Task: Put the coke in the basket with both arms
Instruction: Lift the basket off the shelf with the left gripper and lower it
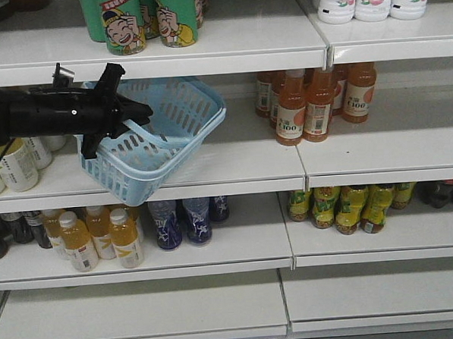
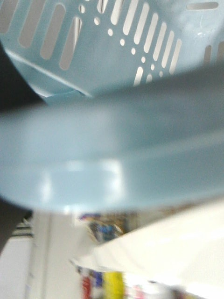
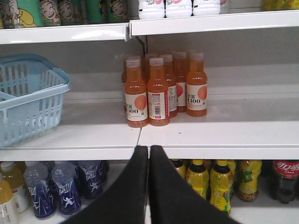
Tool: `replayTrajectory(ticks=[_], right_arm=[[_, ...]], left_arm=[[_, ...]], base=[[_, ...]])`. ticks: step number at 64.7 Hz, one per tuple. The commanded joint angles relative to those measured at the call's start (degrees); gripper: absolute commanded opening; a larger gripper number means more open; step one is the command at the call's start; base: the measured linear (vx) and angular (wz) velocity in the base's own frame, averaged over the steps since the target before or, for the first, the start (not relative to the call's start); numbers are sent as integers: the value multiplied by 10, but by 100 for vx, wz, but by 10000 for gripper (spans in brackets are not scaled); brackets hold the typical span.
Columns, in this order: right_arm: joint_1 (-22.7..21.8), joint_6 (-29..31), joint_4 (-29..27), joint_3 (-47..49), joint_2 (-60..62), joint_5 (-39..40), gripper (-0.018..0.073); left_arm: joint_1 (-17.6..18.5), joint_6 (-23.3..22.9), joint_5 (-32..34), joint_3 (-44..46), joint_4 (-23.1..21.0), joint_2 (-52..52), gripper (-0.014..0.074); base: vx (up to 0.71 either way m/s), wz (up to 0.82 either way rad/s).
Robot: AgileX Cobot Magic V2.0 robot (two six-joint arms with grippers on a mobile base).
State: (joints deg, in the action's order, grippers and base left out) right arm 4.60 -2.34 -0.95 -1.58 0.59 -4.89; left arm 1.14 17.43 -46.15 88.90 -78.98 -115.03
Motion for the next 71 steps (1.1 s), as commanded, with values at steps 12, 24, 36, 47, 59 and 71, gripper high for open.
replayTrajectory(ticks=[12, 24, 36, 47, 59, 71], right_arm=[[-3, 3, 1, -6, 11, 40, -9], [-3, 3, 1, -6, 11, 40, -9], [-3, 3, 1, -6, 11, 40, -9], [-3, 3, 1, -6, 11, 40, -9], [-3, 3, 1, -6, 11, 40, -9], [-3, 3, 1, -6, 11, 40, -9]], left_arm=[[3, -16, -146, 18, 116, 116, -8], [16, -13, -200, -28, 165, 164, -8], [35, 49, -194, -164, 139, 230, -8], [52, 135, -207, -272, 102, 284, -8], [68, 181, -215, -366, 88, 320, -8], [70, 212, -205, -458, 61, 327, -8]], base=[[0, 0], [0, 0], [0, 0], [0, 0], [0, 0], [0, 0]])
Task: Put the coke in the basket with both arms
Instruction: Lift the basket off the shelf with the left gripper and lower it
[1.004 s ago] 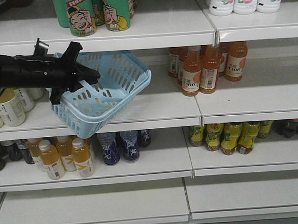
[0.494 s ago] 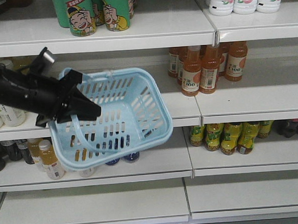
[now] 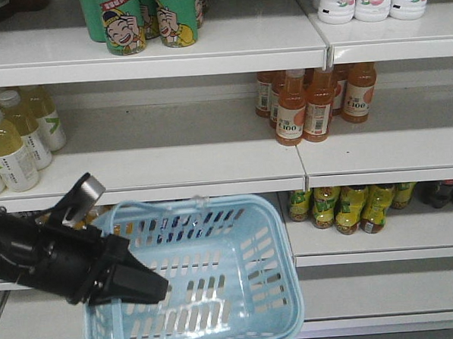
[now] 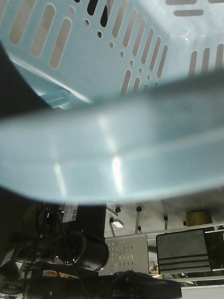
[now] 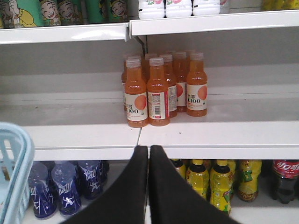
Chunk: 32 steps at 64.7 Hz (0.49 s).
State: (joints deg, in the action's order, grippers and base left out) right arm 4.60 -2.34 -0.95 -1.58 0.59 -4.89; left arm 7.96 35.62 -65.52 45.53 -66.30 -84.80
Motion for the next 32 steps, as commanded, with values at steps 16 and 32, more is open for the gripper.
replayTrajectory(ticks=[16, 32], right_arm=[[-3, 3, 1, -6, 11, 40, -9], [-3, 3, 1, -6, 11, 40, -9]], left_arm=[[2, 103, -42, -79, -125, 24, -8], [2, 103, -38, -79, -145, 24, -8]], base=[[0, 0], [0, 0]])
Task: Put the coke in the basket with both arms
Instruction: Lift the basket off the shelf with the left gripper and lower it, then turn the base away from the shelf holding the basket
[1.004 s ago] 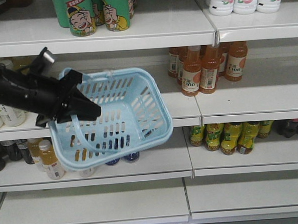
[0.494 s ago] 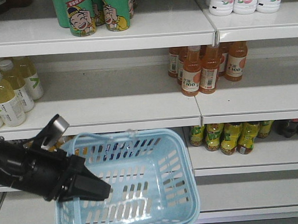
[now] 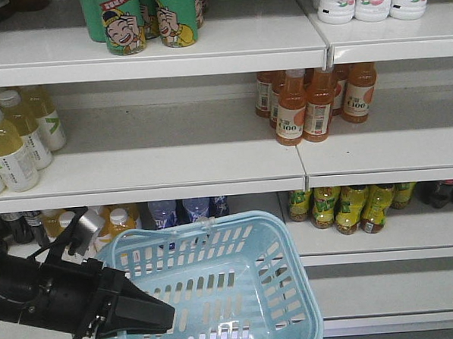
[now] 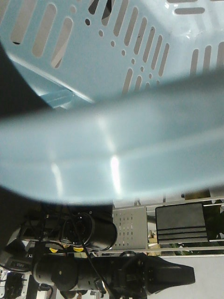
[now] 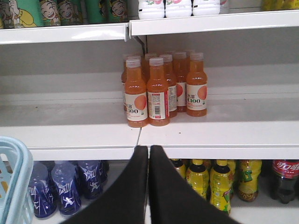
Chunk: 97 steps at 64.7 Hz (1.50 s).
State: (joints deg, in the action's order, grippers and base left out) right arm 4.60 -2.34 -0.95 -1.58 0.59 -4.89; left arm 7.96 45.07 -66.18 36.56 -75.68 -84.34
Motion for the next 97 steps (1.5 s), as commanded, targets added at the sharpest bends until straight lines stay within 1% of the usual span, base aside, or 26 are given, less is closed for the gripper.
replayTrajectory(ticks=[1, 13, 62, 81, 97], right_arm=[[-3, 3, 1, -6, 11, 40, -9], [-3, 3, 1, -6, 11, 40, -9], [-3, 3, 1, -6, 11, 40, -9], [-3, 3, 1, -6, 11, 40, -9], [-3, 3, 1, -6, 11, 40, -9]], left_arm=[[2, 9, -31, 11, -51, 20, -7], [2, 10, -31, 11, -36, 20, -8], [2, 10, -31, 11, -37, 20, -8], [2, 10, -31, 11, -37, 20, -8], [2, 10, -31, 11, -37, 20, -8]], base=[[0, 0], [0, 0], [0, -1], [-5, -21], [-6, -44]])
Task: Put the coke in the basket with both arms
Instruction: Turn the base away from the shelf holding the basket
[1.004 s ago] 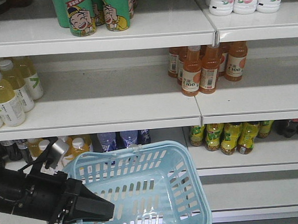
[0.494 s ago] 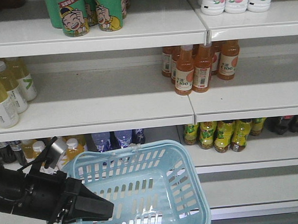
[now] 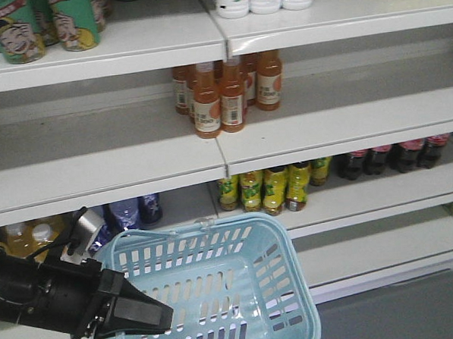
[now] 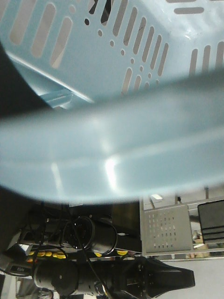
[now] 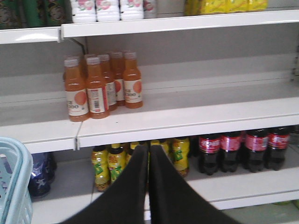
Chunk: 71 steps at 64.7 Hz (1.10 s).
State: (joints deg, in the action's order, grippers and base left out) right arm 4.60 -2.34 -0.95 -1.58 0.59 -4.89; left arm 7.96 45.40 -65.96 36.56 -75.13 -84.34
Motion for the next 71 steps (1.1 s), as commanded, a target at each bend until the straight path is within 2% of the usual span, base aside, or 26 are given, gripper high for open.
replayTrajectory(ticks=[1, 71], right_arm=[[-3, 3, 1, -6, 11, 40, -9], [-3, 3, 1, -6, 11, 40, -9]], left_arm=[[2, 7, -34, 11, -43, 20, -8], [2, 7, -34, 11, -43, 20, -8]], base=[[-6, -57], [-5, -49]])
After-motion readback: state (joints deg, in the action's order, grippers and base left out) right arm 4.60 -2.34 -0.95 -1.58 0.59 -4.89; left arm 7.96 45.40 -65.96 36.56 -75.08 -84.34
